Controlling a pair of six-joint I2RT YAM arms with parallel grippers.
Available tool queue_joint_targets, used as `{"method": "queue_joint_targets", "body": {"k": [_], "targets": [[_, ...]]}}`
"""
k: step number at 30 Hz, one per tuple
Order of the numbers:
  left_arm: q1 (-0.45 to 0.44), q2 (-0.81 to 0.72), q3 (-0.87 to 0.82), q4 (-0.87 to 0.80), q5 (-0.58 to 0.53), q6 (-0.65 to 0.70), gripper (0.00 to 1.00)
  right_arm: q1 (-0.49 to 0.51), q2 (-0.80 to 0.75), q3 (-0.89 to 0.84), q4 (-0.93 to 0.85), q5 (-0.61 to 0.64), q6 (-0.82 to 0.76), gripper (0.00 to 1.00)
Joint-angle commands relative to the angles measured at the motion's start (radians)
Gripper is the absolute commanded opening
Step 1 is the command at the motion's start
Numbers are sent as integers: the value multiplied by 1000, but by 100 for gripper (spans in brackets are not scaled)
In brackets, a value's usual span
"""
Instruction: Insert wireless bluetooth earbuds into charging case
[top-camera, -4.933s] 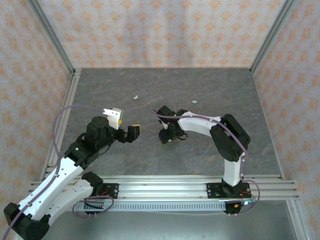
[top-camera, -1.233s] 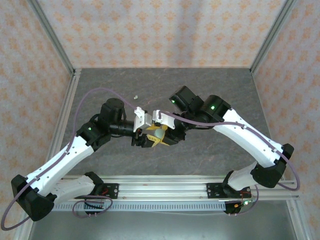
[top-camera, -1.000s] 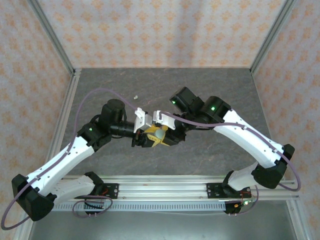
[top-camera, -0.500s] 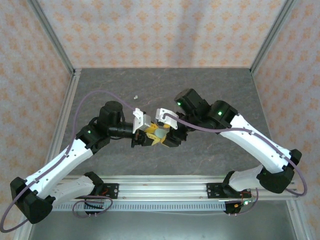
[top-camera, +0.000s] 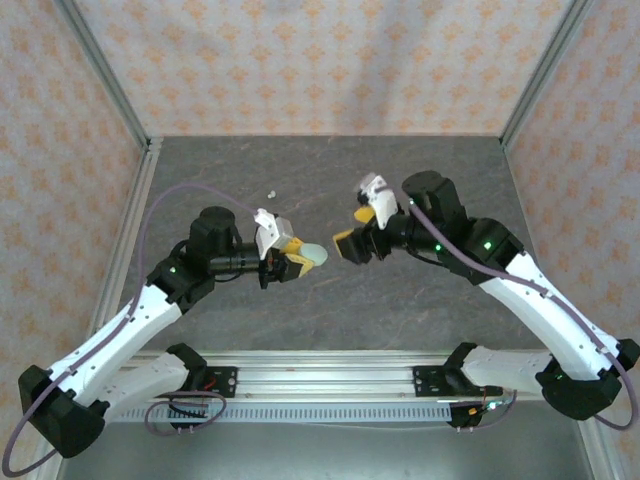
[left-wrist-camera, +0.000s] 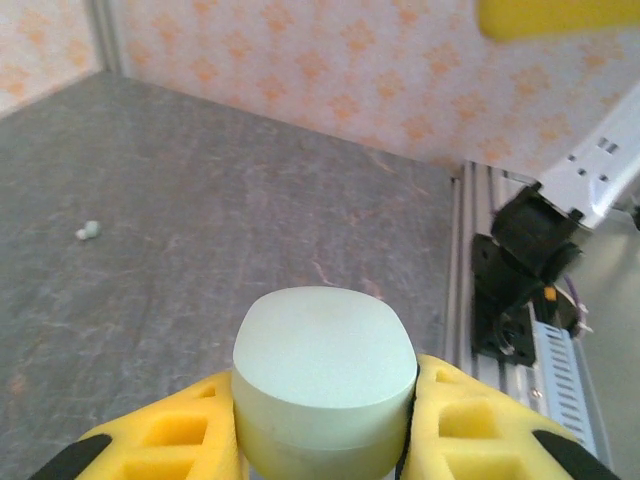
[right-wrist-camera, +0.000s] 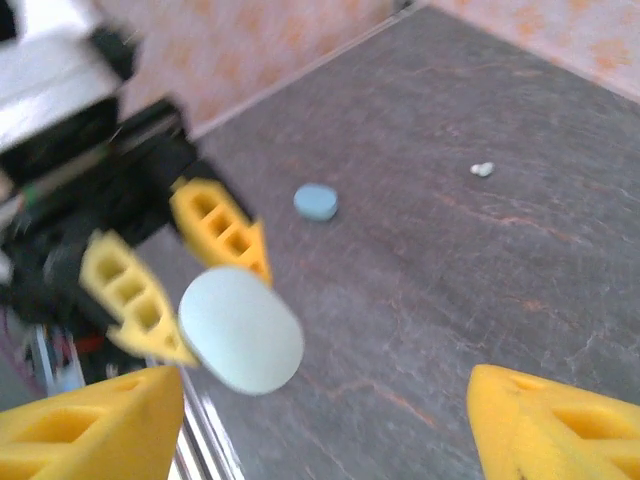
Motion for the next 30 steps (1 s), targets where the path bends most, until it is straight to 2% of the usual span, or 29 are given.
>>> {"method": "queue_joint_targets", "body": {"k": [1,4,9,14,20,26,30], "targets": [[9,-30,-10,109,-84,-79,13,-34,40,-2,130,7,380,71],[7,-47,-14,158,-110,-124,13,-50,81,-10,172,-59,534,69],[8,-84,-24,218,-162,-166,13,-56,92,-57,274,-134,715,72],[7,-102,-20,251,-194,-195,13,-56,77,-146,471,-226,898,73],[7,-93,-28,324,-187,-238,13,-56,84,-201,602,-325,1012,72],[7,-74,-37,385,-183,-269,13,-56,87,-227,678,-390,1078,63],[8,-51,-38,402,-174,-278,13,-56,89,-242,731,-424,1114,53]]}}
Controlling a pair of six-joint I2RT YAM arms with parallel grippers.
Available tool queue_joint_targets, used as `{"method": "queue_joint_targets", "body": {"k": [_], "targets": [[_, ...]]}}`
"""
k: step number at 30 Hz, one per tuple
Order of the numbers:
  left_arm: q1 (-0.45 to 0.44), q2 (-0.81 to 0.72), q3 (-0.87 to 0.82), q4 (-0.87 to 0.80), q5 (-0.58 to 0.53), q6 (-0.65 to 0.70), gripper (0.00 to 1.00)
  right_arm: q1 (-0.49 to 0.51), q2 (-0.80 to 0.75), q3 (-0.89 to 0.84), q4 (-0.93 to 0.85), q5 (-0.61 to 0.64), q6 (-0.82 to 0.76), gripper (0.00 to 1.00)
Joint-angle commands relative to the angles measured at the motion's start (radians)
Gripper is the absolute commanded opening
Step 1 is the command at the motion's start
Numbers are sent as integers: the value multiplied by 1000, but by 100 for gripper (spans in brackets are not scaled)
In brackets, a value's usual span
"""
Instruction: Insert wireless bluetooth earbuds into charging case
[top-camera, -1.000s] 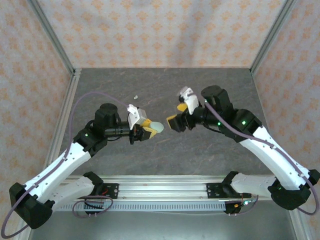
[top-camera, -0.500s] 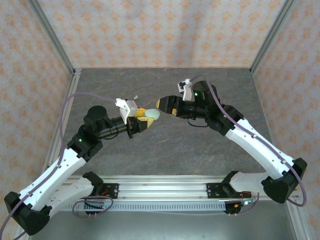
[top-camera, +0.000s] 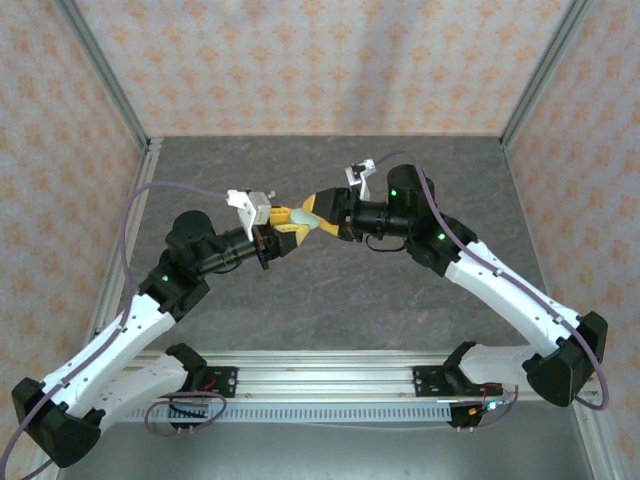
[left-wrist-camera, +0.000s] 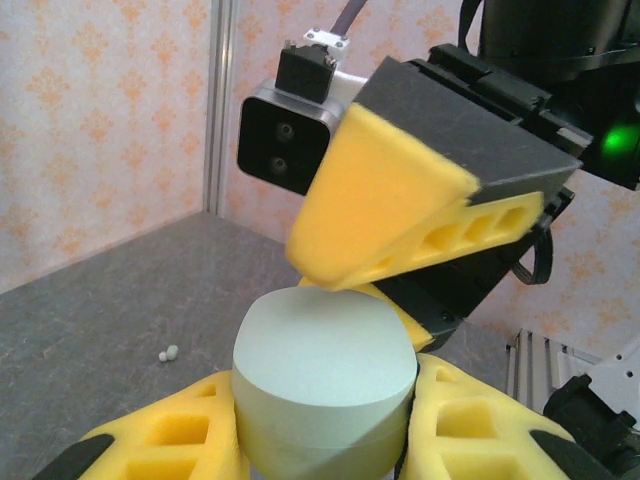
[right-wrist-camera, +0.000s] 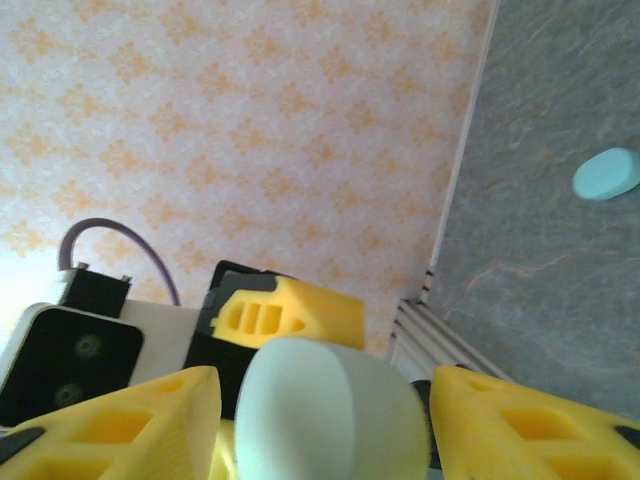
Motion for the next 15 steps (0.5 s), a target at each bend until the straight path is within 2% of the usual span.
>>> {"method": "queue_joint_targets", "body": {"k": [1,3,9,12,15], "targets": [[7,15,-4,74,0,-20,14,-4,-12,-22,114,-67,63,51],[7,30,-2,80,9,-19,14,-4,-14,-29,134,-75,81,45],[7,70,17,68,36,20,16,-5,-32,-63,154,-37,122,13],[10,95,33,48,69,49,25,-4,-64,-103,220,10,181,2],[10,121,36,61,101,62,46,-4,-78,-148,306,54,241,0]]}}
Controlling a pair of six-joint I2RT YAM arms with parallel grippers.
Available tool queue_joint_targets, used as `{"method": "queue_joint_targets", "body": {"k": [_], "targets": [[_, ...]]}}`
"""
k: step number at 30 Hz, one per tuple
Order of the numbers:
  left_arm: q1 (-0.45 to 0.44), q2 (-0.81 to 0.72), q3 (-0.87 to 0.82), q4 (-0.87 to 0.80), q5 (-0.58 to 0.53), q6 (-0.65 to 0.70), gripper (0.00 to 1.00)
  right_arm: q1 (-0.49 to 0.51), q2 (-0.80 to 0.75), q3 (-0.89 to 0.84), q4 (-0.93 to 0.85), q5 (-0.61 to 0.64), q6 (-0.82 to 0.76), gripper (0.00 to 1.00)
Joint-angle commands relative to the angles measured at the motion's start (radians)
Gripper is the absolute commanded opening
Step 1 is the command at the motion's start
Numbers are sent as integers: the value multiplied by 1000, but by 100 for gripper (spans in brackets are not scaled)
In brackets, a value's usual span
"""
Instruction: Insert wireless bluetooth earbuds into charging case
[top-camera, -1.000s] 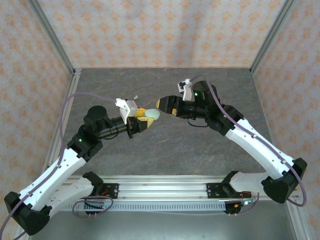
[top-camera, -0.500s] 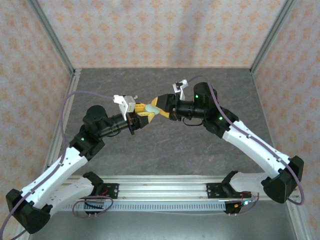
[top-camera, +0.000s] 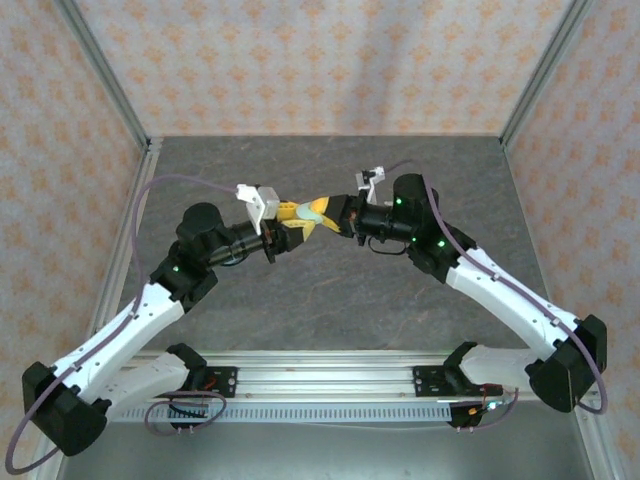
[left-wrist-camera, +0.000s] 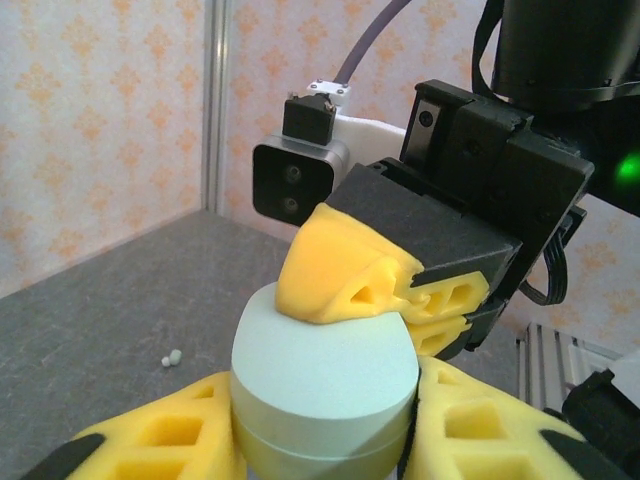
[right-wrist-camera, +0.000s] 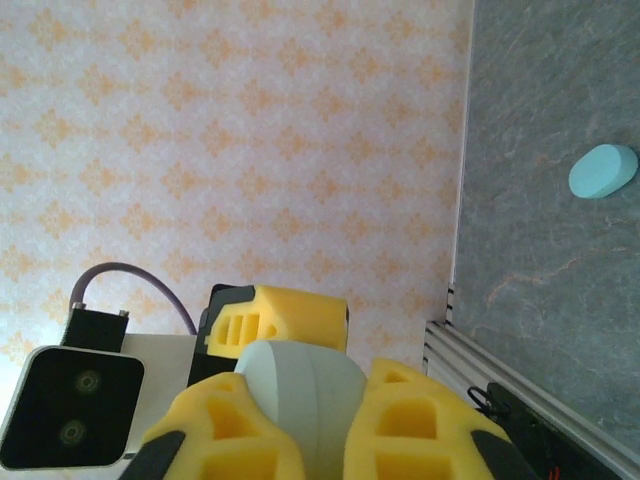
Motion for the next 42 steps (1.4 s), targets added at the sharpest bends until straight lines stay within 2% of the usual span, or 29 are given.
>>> {"method": "queue_joint_targets", "body": {"k": [1,3,6,13,22,34,40,42], "targets": [[0,39,20,16,72,30,53,24,-45,-29,188,17,78,0],[10,53,13,45,93,28,61,24,-62,-45,206,51,85,0],[30,75,11,84,150,24,66,24,-94,-59,205,100,82,0],[42,112,48,121,278,50,64,24,-123,-40,86,121,36,0],[42,116,101,88,309,70,64,24,-126,14,-63,134,-47,0],[41,166,129,113,340,53,49,24,-122,21,-58,111,-45,0],[41,169,127,116,344,50,32,24,-119,15,-51,105,-44,0],[39,169,126,120,344,47,30,24,-117,13,-49,104,-44,0]]}}
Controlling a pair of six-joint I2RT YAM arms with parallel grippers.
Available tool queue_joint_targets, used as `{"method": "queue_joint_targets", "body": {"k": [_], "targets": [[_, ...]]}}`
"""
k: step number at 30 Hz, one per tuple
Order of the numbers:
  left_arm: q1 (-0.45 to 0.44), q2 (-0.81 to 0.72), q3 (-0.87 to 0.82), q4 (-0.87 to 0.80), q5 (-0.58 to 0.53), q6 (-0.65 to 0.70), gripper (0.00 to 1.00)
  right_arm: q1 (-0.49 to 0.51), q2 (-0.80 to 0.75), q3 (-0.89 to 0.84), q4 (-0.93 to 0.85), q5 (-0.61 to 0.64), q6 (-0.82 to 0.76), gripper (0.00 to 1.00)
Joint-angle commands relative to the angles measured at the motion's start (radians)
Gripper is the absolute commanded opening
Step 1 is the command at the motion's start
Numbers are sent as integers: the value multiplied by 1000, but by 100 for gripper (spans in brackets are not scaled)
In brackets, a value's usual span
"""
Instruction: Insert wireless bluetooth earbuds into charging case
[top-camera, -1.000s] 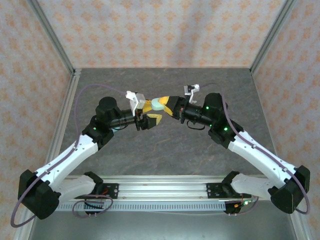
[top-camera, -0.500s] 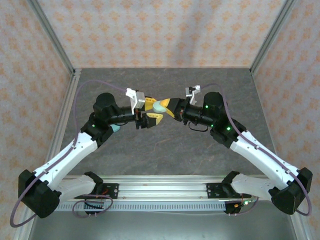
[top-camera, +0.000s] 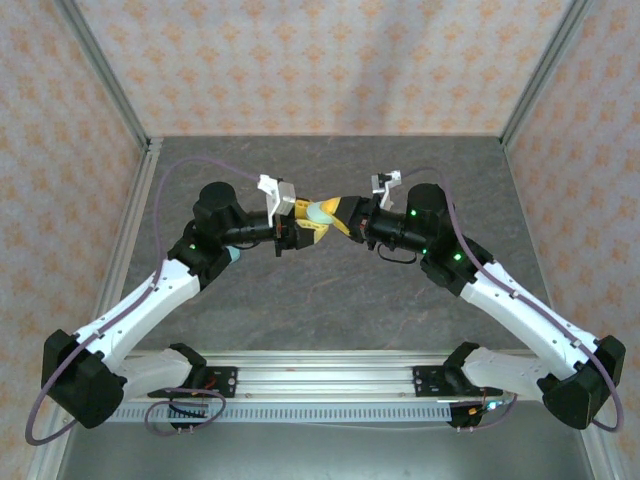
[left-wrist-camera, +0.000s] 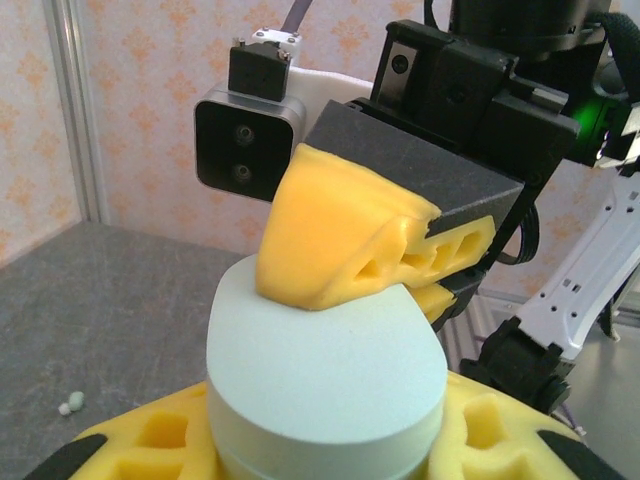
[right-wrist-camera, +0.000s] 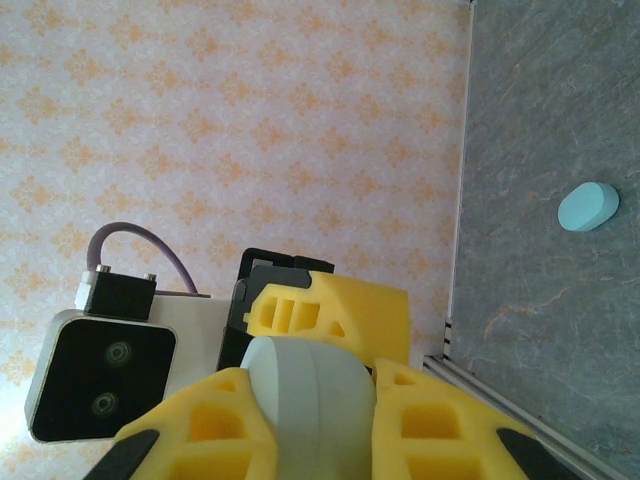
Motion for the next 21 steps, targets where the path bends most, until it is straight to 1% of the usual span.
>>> {"method": "queue_joint_targets", "body": {"k": [1,5,11,18,19,21], "targets": [[2,-4,32,55,30,-2,31,4,-6,31,22,-19,-15,0],[0,-6,24,73,25,-15,41,3,-4,19,41,-19,-2,0],[-6,0,20,88,24,-23,48,3,1,17,50,-25,-2,0],[-8,-1,15,93,20,-26,51,3,4,10,56,-27,-3,0],[-9,-2,16,91,21,-25,51,3,4,11,59,-28,1,0],[-9,-1,18,82,24,-19,47,3,3,12,66,-29,4,0]]}}
